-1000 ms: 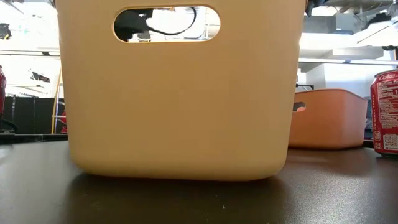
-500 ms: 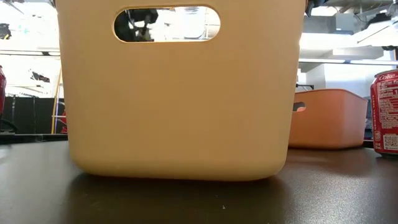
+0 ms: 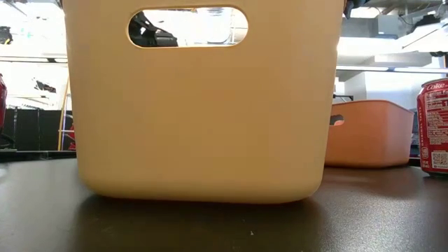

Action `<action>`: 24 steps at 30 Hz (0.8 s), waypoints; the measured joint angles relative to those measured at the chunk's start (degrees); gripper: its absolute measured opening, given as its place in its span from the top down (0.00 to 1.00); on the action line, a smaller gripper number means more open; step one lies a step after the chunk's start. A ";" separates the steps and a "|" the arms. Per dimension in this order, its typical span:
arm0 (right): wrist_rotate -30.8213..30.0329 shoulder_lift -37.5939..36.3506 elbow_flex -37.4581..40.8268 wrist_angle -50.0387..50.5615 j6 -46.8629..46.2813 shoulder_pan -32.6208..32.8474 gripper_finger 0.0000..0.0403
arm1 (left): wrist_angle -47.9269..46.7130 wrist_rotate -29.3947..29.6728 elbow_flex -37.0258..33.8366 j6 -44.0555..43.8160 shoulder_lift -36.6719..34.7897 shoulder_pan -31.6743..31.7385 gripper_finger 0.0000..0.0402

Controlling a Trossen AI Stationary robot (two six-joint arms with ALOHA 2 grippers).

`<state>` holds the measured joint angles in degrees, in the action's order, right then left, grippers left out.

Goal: Sort soda cans
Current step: Adjust the blue bin

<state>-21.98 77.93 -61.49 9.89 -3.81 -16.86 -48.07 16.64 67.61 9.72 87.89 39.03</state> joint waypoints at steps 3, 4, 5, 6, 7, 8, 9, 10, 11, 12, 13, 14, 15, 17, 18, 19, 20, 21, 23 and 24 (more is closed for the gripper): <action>0.00 0.00 0.00 0.04 -0.02 0.00 0.30 | 1.11 0.33 0.00 5.78 0.46 0.00 0.74; 0.01 0.00 0.00 0.06 -0.02 0.00 0.30 | 1.97 0.28 0.00 7.98 0.45 0.00 0.79; 0.00 0.00 0.00 0.07 -0.02 0.00 0.30 | 3.19 0.20 0.00 9.95 0.39 -0.01 0.84; 0.00 0.00 0.00 0.11 -0.02 0.00 0.30 | 4.67 0.05 0.00 11.86 0.38 -0.07 0.89; 0.02 0.00 0.00 0.16 -0.02 0.00 0.30 | 5.87 -0.27 0.00 13.75 0.38 -0.16 0.94; 0.02 0.00 0.00 0.24 -0.02 0.00 0.30 | 6.61 -0.49 0.02 15.67 0.33 -0.24 0.96; 0.02 0.00 0.00 0.40 -0.02 0.00 0.30 | 7.30 -0.61 0.04 17.82 0.23 -0.30 0.97; 0.02 0.00 0.00 0.46 -0.02 -0.02 0.30 | 8.13 -1.25 0.04 20.46 0.22 -0.39 0.97; 0.02 0.00 0.00 0.44 -0.02 -0.02 0.30 | 8.81 -1.96 0.04 23.17 0.25 -0.55 0.97; 0.02 0.00 0.00 0.44 -0.01 -0.02 0.30 | 9.37 -2.65 0.04 26.40 0.29 -0.70 0.97; 0.02 0.00 0.00 0.44 0.13 -0.02 0.30 | 10.12 -3.22 0.04 30.07 0.29 -0.85 0.97; 0.02 0.00 0.00 0.43 0.45 -0.02 0.30 | 11.13 -3.50 0.04 33.59 0.29 -1.06 0.97; 0.02 0.00 0.00 0.42 0.63 -0.02 0.30 | 12.27 -3.66 0.04 36.21 0.29 -1.14 0.97; 0.02 0.00 0.00 0.42 0.63 -0.02 0.30 | 14.30 -5.27 0.04 39.76 0.31 -1.18 0.97; 0.02 0.00 0.00 0.40 0.66 -0.02 0.30 | 15.40 -6.51 0.04 41.04 0.33 -1.00 0.97; 0.03 0.00 0.00 0.39 0.66 -0.02 0.30 | 16.63 -7.78 0.04 42.06 0.33 -0.76 0.97; 0.04 0.00 0.00 0.39 0.66 -0.02 0.30 | 17.92 -8.61 0.04 42.75 0.33 -0.67 0.98; 0.04 0.00 0.00 0.39 0.66 -0.02 0.30 | 19.20 -9.04 0.04 43.21 0.33 -0.55 0.98; 0.04 0.00 0.00 0.37 0.68 -0.02 0.30 | 21.18 -9.05 0.04 43.87 0.33 -0.18 0.98; 0.04 0.00 0.00 0.37 0.68 -0.02 0.30 | 21.96 -9.14 0.04 44.04 0.33 0.09 0.98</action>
<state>-21.93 77.93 -61.49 10.26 -3.14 -16.88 -26.11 7.50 67.66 53.76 88.23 39.11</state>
